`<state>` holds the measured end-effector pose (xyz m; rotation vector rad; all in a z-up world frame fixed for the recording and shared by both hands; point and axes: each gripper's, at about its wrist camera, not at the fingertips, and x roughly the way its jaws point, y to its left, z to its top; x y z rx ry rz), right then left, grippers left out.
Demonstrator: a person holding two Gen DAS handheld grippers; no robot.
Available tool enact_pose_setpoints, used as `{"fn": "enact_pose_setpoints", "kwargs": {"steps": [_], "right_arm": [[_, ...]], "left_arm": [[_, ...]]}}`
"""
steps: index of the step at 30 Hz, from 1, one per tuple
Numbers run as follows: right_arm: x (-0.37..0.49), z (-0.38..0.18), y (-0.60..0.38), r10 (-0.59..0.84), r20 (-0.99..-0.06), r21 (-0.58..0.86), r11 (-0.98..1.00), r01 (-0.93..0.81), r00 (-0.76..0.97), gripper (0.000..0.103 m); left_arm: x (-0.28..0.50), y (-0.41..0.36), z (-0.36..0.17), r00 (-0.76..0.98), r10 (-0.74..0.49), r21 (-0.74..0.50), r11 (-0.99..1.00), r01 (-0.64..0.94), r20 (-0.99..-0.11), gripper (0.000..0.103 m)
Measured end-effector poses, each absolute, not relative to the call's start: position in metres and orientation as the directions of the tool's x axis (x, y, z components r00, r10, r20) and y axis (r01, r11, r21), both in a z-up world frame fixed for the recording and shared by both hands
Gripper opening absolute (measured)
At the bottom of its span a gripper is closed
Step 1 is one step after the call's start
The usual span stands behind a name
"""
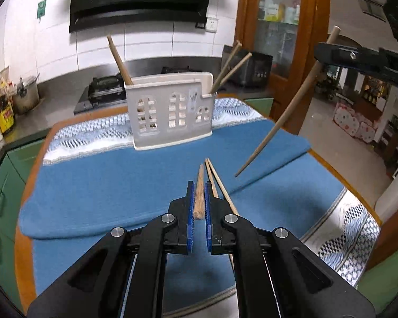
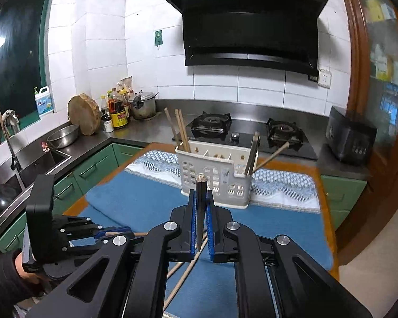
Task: Organize utensils
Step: 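Lift both held chopsticks upright and carry them toward the white basket, then insert the right tool's chopstick into the basket while the left tool lowers its chopstick toward it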
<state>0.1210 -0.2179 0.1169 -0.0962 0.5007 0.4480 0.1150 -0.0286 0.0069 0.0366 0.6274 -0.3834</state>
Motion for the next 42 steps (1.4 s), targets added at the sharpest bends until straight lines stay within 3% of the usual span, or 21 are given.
{"fn": "enact_pose_setpoints", "kwargs": {"steps": [19, 27, 36, 42], "right_arm": [[0.21, 0.2, -0.213, 0.314, -0.394, -0.053, 0.93, -0.363, 0.864, 0.007], [0.26, 0.176, -0.203, 0.244, -0.435, -0.092, 0.945, -0.313, 0.867, 0.007], [0.291, 0.14, -0.204, 0.24, -0.505, -0.071, 0.946, -0.317, 0.829, 0.007], [0.3, 0.126, -0.205, 0.241, -0.527, -0.071, 0.943, -0.325, 0.815, 0.007]], "left_arm": [[0.175, -0.015, 0.087, 0.783, -0.351, -0.067, 0.926, 0.371, -0.513, 0.005], [0.202, -0.007, 0.142, 0.836, -0.331, -0.038, 0.936, 0.35, -0.438, 0.005], [0.227, -0.01, 0.21, 0.907, -0.3, 0.006, 0.949, 0.316, -0.296, 0.005], [0.24, -0.023, 0.211, 0.898, -0.315, 0.006, 0.943, 0.333, -0.306, 0.005]]}}
